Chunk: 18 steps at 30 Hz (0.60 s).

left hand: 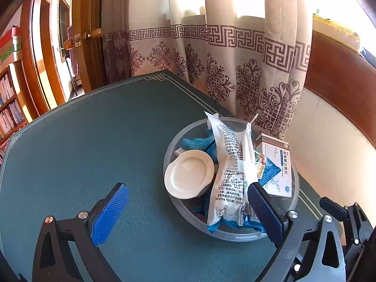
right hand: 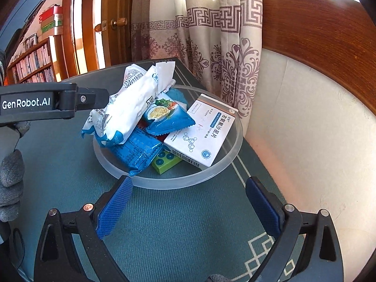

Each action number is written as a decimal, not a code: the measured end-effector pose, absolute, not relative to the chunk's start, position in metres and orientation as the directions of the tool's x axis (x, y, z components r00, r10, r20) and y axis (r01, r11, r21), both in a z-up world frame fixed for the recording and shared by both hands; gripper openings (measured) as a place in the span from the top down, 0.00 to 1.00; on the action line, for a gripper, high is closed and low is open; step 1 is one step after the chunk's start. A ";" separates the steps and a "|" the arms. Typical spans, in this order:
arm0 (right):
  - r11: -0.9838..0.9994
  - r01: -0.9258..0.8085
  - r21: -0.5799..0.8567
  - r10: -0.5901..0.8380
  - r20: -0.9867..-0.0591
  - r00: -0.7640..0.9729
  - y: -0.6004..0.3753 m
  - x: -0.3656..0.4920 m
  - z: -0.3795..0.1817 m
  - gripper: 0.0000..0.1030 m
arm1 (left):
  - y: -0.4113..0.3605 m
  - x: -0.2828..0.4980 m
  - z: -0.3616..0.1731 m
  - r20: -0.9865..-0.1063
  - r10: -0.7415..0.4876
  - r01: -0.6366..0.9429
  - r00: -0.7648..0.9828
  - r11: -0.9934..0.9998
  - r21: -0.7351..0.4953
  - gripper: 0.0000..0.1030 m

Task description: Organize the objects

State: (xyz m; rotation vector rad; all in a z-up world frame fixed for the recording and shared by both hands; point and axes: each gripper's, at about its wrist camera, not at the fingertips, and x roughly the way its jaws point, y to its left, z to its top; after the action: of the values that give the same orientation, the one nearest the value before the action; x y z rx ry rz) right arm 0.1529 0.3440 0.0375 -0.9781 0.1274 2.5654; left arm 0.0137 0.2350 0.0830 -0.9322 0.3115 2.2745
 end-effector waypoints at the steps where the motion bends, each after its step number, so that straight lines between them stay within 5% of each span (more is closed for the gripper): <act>1: -0.920 -0.388 -0.054 0.325 -0.658 -0.680 0.343 0.153 0.037 0.05 | 0.235 0.015 0.082 -0.696 0.481 -0.653 -0.533 -0.757 -0.023 0.00; 18: -0.937 -0.345 -0.060 0.291 -0.681 -0.672 0.323 0.154 0.034 0.05 | 0.211 0.016 0.069 -0.735 0.438 -0.616 -0.517 -0.787 -0.036 0.00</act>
State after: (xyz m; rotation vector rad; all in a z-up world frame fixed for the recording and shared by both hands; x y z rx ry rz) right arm 0.1538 0.3228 0.0338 -1.0360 0.1048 2.5900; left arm 0.0159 0.2105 0.0688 -1.0190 0.3055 2.2855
